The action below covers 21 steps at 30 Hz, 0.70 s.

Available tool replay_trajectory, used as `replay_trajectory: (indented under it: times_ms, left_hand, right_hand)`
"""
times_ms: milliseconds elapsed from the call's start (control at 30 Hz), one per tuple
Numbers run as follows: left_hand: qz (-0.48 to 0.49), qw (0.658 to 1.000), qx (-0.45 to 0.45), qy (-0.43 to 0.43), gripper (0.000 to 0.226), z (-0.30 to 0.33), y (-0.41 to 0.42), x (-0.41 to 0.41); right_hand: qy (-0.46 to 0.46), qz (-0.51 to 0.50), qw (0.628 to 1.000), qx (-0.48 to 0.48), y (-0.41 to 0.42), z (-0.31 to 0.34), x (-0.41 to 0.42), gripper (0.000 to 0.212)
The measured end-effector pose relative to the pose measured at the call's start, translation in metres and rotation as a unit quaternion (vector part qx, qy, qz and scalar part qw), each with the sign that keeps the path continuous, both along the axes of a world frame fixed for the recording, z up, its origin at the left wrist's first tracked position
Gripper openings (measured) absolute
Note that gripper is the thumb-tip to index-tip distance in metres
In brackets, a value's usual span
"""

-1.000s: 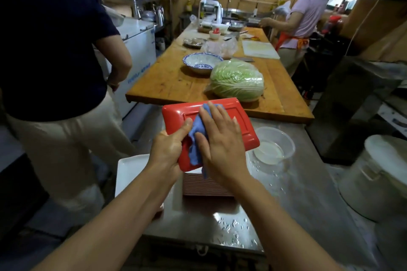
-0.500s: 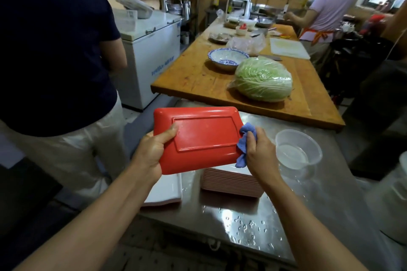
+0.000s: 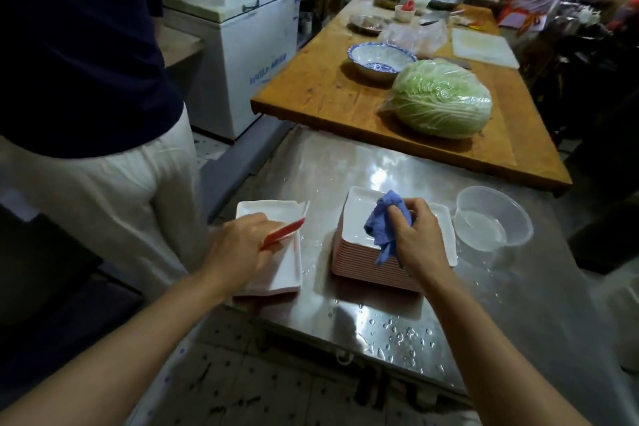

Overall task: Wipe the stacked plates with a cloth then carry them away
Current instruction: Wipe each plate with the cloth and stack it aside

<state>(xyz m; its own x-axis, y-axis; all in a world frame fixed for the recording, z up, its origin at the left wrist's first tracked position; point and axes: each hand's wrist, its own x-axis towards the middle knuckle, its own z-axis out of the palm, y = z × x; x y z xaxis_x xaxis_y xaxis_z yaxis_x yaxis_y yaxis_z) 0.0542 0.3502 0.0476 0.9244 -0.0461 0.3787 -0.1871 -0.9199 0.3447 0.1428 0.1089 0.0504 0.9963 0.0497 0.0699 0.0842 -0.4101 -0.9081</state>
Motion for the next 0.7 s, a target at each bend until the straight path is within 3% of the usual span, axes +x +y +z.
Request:
replay_trajectory:
  times_ms: [233,300,333,400,500,700]
  left_hand:
    - [-0.051,0.986,0.152,0.042,0.023,-0.048,-0.004,-0.01]
    - [-0.06,0.986,0.156,0.021,0.013,-0.056,-0.005,-0.01]
    - [-0.055,0.986,0.158,0.011,0.028,-0.062,-0.007,-0.01]
    - [-0.041,0.982,0.182,0.039,0.016,-0.065,-0.009,-0.01]
    - [-0.031,0.978,0.187,0.082,0.036,-0.076,-0.015,-0.011]
    - [-0.019,0.975,0.171,0.139,0.04,-0.099,-0.014,-0.01]
  right_hand:
    - [0.0,-0.012,1.0,0.001,-0.001,-0.012,-0.004,0.007]
    - [0.004,-0.012,1.0,-0.005,-0.002,-0.015,-0.005,0.005]
    - [0.006,-0.016,1.0,-0.005,-0.002,-0.016,-0.005,0.006]
    - [0.009,-0.02,1.0,-0.006,-0.003,-0.017,-0.006,0.007]
    - [0.007,-0.02,1.0,-0.009,-0.006,-0.018,-0.007,0.006]
    - [0.001,-0.032,0.999,-0.013,-0.013,-0.018,-0.007,0.003]
